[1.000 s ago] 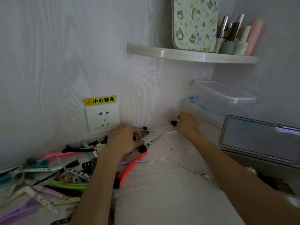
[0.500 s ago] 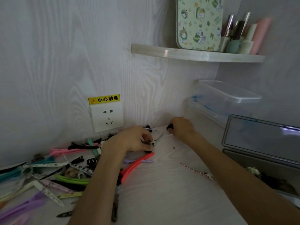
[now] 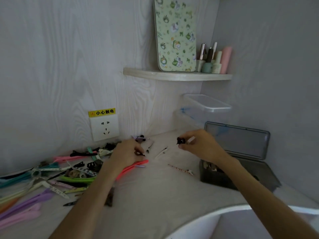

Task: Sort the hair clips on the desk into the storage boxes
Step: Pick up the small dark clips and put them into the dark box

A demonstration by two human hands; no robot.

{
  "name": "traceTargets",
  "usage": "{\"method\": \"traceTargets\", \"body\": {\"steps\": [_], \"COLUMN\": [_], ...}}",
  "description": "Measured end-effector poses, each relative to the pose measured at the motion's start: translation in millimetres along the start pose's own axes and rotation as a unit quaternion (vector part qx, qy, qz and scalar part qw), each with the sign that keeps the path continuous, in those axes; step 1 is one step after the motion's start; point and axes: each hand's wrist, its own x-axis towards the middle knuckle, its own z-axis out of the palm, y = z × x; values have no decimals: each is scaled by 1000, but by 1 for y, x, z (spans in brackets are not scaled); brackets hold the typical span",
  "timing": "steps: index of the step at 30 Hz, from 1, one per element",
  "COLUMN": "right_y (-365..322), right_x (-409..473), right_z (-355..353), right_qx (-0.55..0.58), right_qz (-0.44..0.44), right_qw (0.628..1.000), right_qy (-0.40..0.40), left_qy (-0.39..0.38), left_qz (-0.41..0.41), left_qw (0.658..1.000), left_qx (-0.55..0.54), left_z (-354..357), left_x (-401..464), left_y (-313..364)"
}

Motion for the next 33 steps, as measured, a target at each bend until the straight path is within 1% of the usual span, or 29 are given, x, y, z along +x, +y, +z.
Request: {"method": "traceTargets", "body": {"steps": [3, 5, 6, 7, 9, 10, 12, 15, 17, 20, 24, 26, 27, 29, 31, 33], "right_y": [16, 29, 36, 42, 54, 59, 67, 77, 80, 70, 28, 8, -1, -19, -36, -49], "right_x": [-36, -55, -63, -70, -81, -86, -92, -95, -95, -90, -65, -47, -38, -15, 7, 22], "right_z": [-21, -37, -44, -50, -59, -61, -64, -66, -68, -64, -32, -6, 8, 42, 78, 104], "right_qx": [-5, -7, -9, -9, -16, -27, -58, -98, -96, -69, -26, -9, -1, 12, 25, 40], "right_qz": [30, 62, 80, 95, 116, 120, 126, 131, 135, 110, 54, 26, 12, -9, -23, -42], "right_qw": [999, 997, 995, 993, 990, 990, 989, 987, 986, 991, 998, 999, 1000, 1000, 999, 998], "right_qy": [14, 45, 60, 73, 82, 76, 43, 2, 6, 21, -9, -19, -19, -21, -19, 0], "left_qy": [94, 141, 137, 117, 44, 15, -12, -22, -14, 5, 44, 62, 61, 25, -17, -33], "left_qz": [1, 22, 46, 79, 135, 147, 151, 135, 124, 98, -1, -52, -72, -116, -164, -178], "left_qw": [994, 977, 969, 964, 960, 961, 966, 971, 973, 974, 981, 986, 990, 992, 985, 982], "left_qx": [-61, -156, -200, -226, -240, -236, -211, -194, -196, -203, -190, -145, -106, -48, -44, -45], "left_z": [3, 3, 3, 3, 13, 21, 39, 52, 48, 33, 8, -5, -11, -21, -26, -27], "left_x": [-14, -22, -26, -28, -31, -30, -25, -21, -22, -25, -29, -30, -29, -28, -24, -20], "left_y": [11, 43, 65, 89, 133, 151, 176, 185, 179, 147, 74, 39, 24, -3, -24, -37]}}
